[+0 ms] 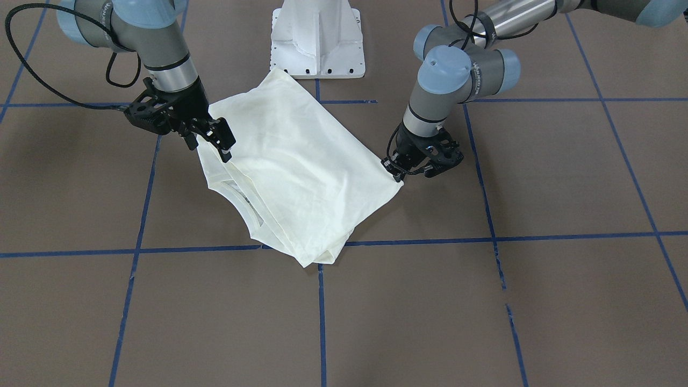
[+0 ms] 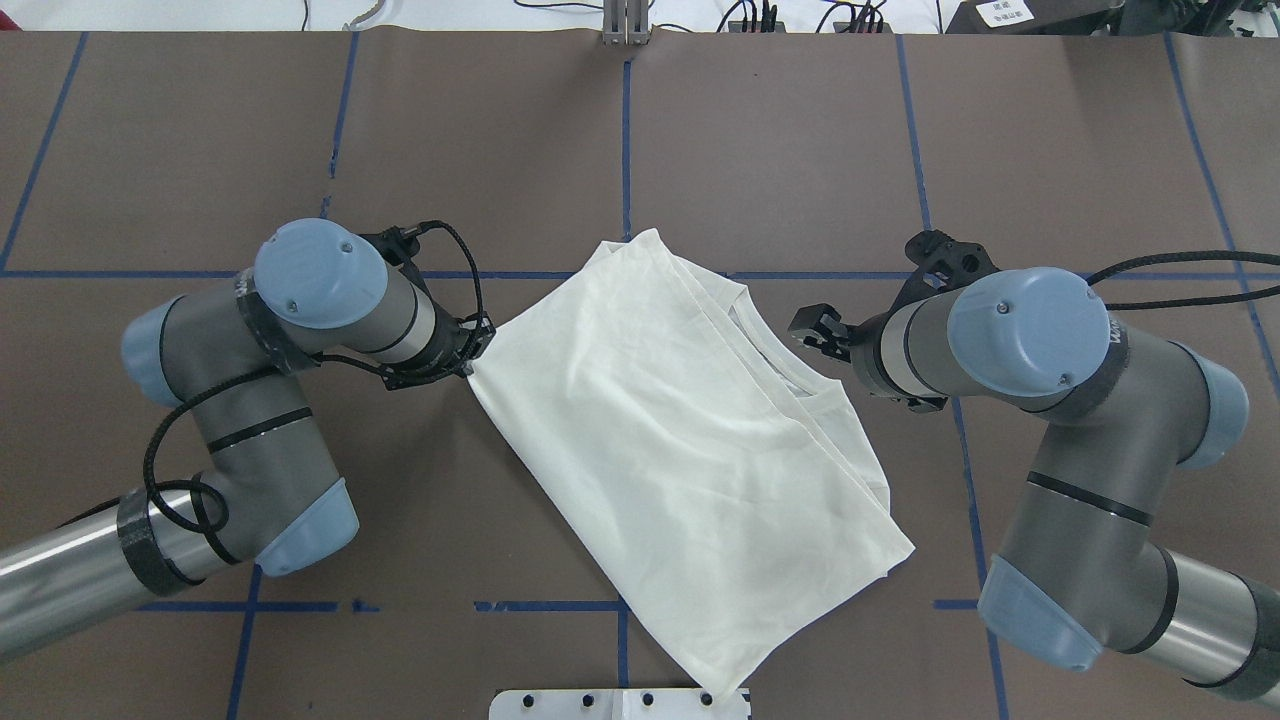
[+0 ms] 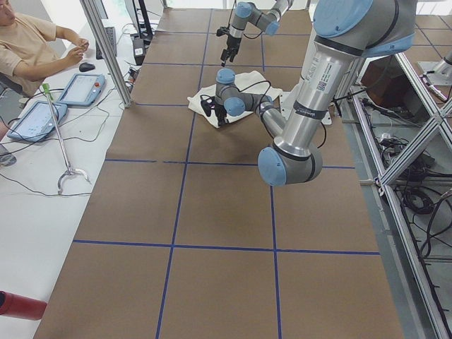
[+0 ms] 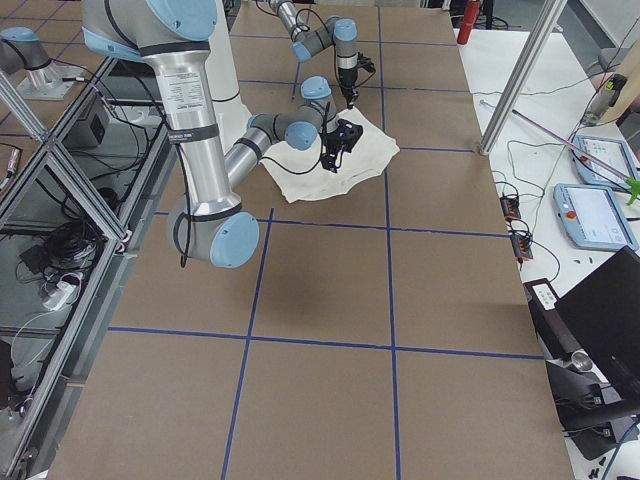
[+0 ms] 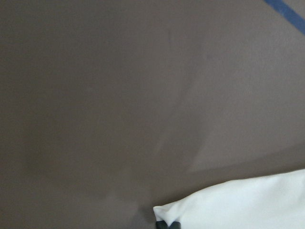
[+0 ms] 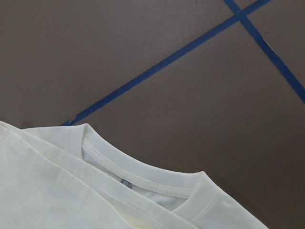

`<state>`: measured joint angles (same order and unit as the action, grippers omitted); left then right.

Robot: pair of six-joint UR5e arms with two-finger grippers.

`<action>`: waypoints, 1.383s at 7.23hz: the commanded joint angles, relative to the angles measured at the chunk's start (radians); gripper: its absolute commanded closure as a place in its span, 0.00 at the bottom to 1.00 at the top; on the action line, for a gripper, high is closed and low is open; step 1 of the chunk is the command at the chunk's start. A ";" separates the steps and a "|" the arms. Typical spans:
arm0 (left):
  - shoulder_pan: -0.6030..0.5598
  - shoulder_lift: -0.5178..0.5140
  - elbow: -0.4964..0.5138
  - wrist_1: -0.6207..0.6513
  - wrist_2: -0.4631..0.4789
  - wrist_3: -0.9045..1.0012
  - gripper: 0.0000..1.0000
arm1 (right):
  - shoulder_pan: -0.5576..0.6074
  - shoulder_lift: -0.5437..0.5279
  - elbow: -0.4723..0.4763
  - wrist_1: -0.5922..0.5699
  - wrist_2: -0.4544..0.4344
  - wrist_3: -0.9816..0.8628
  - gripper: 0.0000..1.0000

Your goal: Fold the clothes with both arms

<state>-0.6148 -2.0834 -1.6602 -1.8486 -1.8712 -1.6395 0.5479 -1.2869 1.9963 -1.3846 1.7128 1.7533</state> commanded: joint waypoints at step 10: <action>-0.177 -0.110 0.277 -0.425 -0.025 0.086 0.46 | -0.236 0.066 -0.082 0.050 -0.072 0.301 0.00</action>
<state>-0.7904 -2.2099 -1.3574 -2.2794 -1.8881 -1.5534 0.3778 -1.2489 1.9445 -1.3290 1.6803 1.9319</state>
